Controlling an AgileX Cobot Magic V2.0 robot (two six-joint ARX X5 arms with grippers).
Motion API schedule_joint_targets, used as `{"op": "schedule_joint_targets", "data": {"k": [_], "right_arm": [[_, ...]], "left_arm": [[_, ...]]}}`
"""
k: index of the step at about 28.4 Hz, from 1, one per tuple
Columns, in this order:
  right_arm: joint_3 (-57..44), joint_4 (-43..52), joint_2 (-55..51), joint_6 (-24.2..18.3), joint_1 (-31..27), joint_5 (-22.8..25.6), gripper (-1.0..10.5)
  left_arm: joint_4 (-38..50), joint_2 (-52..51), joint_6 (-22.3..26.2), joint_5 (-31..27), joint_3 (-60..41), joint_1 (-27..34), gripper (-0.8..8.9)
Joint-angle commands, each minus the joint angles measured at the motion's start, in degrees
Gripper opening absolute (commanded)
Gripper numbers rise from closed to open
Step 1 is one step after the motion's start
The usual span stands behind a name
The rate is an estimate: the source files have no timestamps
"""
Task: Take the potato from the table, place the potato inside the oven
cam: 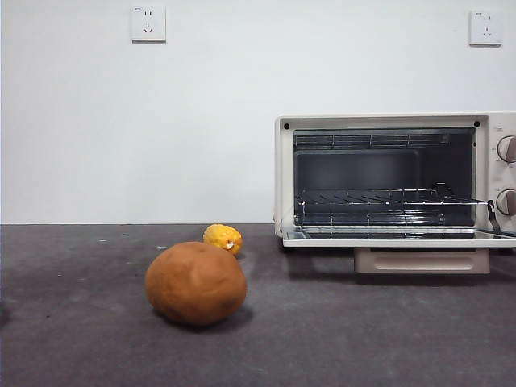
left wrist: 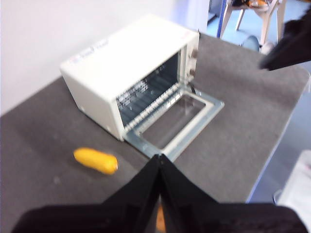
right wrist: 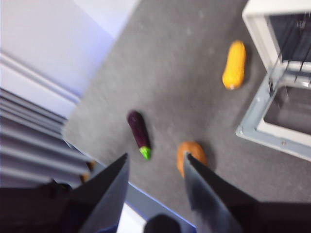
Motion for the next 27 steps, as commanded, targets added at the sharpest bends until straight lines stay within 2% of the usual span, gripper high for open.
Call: {"op": "schedule_joint_targets", "data": {"k": [1, 3, 6, 10, 13, 14, 16, 17, 19, 23, 27], "right_arm": [[-0.2, 1.3, 3.2, 0.6, 6.0, 5.2, 2.0], [-0.2, 2.4, 6.3, 0.6, 10.0, 8.4, 2.0], [-0.2, 4.2, 11.3, 0.1, 15.2, 10.2, 2.1], [-0.2, 6.1, 18.0, 0.0, 20.5, 12.2, 3.5], [-0.2, 7.4, 24.5, -0.9, 24.0, 14.6, 3.6], [-0.2, 7.6, 27.0, -1.8, 24.8, 15.9, 4.0], [-0.2, 8.2, 31.3, -1.9, 26.0, 18.3, 6.1], [-0.2, 8.6, 33.0, -2.0, 26.4, 18.6, 6.5], [-0.2, 10.3, 36.3, -2.0, 27.0, 18.5, 6.7], [-0.2, 13.8, 41.4, -5.6, 29.2, 19.8, 6.7], [-0.2, 15.3, 45.7, -8.8, 31.7, 28.0, 6.7]], "left_arm": [[0.0, -3.4, -0.5, 0.2, -5.7, 0.0, -0.08], [0.0, -6.2, -0.4, -1.2, -10.6, 0.0, -0.08], [0.0, -10.3, -0.4, -3.8, -17.7, 0.0, -0.08], [0.0, -15.8, -1.5, -4.3, -25.7, 0.0, -0.08], [0.0, -21.4, -2.2, -4.3, -31.3, 0.0, -0.08], [0.0, -23.6, -2.3, -4.3, -33.0, 0.0, -0.08], [0.0, -27.4, -2.3, -4.3, -34.9, 0.0, -0.08], [0.0, -29.0, -2.3, -4.3, -35.1, 0.0, -0.08], [0.0, -32.0, -2.4, -4.3, -35.1, 0.0, -0.08], [0.0, -36.5, -2.7, -4.3, -35.1, 0.0, -0.08], [0.0, -37.8, -3.0, -4.3, -35.2, 0.0, -0.08]]}}
